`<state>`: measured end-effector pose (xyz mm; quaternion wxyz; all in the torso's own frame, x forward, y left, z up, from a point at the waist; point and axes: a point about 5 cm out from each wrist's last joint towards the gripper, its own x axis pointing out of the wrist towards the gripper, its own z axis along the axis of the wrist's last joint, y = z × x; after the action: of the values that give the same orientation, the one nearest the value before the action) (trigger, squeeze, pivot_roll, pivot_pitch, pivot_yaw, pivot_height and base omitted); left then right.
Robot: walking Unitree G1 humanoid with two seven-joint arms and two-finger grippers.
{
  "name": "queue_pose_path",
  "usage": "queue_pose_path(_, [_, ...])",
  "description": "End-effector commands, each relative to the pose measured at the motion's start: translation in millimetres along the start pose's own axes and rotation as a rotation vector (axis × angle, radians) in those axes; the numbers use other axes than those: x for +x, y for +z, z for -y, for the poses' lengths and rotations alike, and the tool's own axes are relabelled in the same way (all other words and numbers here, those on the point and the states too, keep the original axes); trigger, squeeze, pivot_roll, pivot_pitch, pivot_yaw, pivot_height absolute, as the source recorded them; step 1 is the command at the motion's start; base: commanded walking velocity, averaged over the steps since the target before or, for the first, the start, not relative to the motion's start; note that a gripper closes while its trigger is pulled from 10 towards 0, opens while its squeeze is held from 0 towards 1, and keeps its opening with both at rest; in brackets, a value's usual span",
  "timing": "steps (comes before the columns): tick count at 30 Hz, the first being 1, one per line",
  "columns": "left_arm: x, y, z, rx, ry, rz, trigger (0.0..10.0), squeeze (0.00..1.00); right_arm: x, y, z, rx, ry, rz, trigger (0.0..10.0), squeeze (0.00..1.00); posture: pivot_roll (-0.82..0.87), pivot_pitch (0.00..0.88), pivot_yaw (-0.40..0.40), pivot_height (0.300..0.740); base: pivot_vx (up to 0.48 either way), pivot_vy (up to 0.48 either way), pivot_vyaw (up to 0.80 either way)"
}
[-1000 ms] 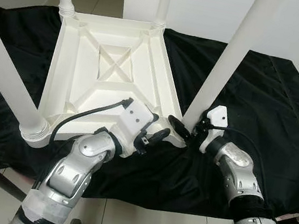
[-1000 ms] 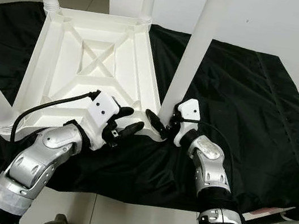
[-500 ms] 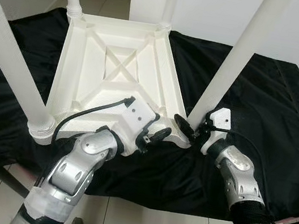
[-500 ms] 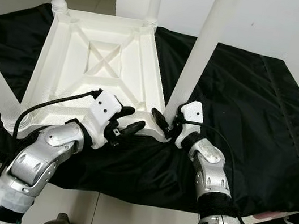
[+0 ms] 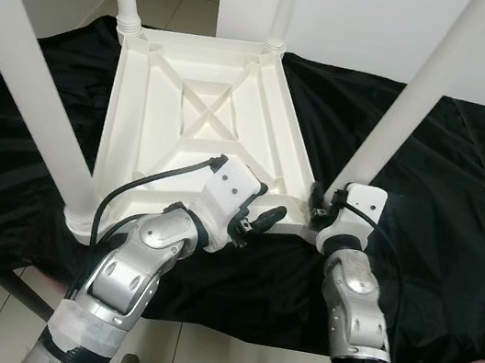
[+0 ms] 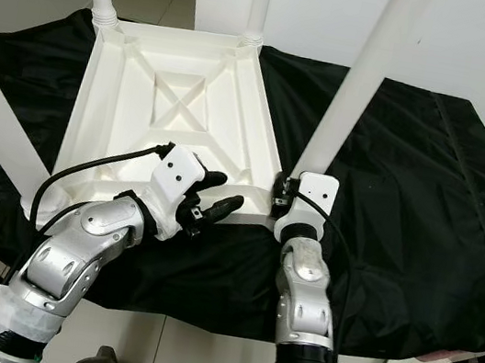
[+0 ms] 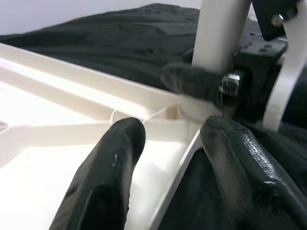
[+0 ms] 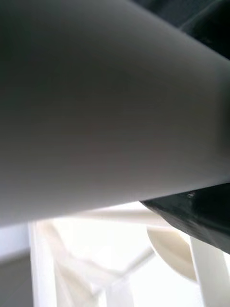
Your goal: Building children table
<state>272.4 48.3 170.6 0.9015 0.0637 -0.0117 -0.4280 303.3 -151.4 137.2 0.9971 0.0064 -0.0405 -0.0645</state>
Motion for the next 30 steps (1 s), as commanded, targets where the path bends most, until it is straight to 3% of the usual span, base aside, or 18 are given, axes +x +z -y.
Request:
queue_pose_path(1, [4.1,0,-0.3,0.013,0.029,0.000,10.0,0.00,-4.6,-13,23.1,-0.026,-0.182,-0.061,10.0,0.00,-0.07,0.039,0.009,0.740,0.000,0.000,0.00])
queue_pose_path(5, [6.4,0,0.9,0.027,0.023,-0.002,10.0,0.00,-3.5,-10,8.5,-0.029,-0.164,-0.042,10.0,0.00,-0.07,0.038,0.011,0.740,0.000,0.000,0.00])
queue_pose_path(14, [6.6,2,-0.5,0.018,0.040,0.008,10.0,0.00,-3.3,2,8.2,-0.012,-0.122,0.006,10.0,0.00,-0.06,0.033,0.007,0.740,0.000,0.000,0.00])
queue_pose_path(15, [6.1,2,-1.0,0.018,0.046,0.009,10.0,0.00,-3.4,7,8.7,0.003,-0.108,0.029,10.0,1.00,-0.06,0.026,0.002,0.740,0.000,0.000,0.00])
queue_pose_path(17, [6.1,2,-1.0,0.018,0.046,0.009,10.0,0.00,-3.4,7,8.7,0.003,-0.108,0.029,10.0,1.00,-0.06,0.026,0.002,0.740,0.000,0.000,0.00])
queue_pose_path(18, [4.9,3,-1.7,0.013,0.057,0.012,10.0,0.00,-1.3,15,12.6,0.030,-0.014,0.066,10.0,1.00,-0.05,0.017,-0.008,0.740,0.000,0.000,0.00])
queue_pose_path(22, [4.6,3,-1.9,0.012,0.059,0.013,10.0,0.00,-0.6,18,13.5,0.041,0.015,0.074,10.0,1.00,-0.05,0.017,-0.008,0.740,0.000,0.000,0.00])
queue_pose_path(23, [3.4,3,-1.4,0.015,0.057,0.012,10.0,0.00,1.3,19,19.7,0.022,0.071,0.073,10.0,1.00,-0.05,0.012,-0.012,0.740,0.000,0.000,0.00])
queue_pose_path(24, [2.0,2,-1.0,0.018,0.053,0.011,10.0,0.00,3.6,17,26.5,0.011,0.139,0.055,10.0,0.05,-0.04,0.010,-0.014,0.740,0.000,0.000,0.00])
queue_pose_path(28, [1.0,1,-0.8,0.021,0.051,0.010,10.0,0.00,4.9,17,31.3,0.004,0.185,0.042,10.0,0.05,-0.04,0.010,-0.014,0.740,0.000,0.000,0.00])
queue_pose_path(30, [0.6,0,-1.4,0.028,0.049,0.006,10.0,0.00,7.0,16,40.4,-0.071,0.427,0.019,10.0,0.00,-0.05,0.004,-0.012,0.740,0.000,0.000,0.00])
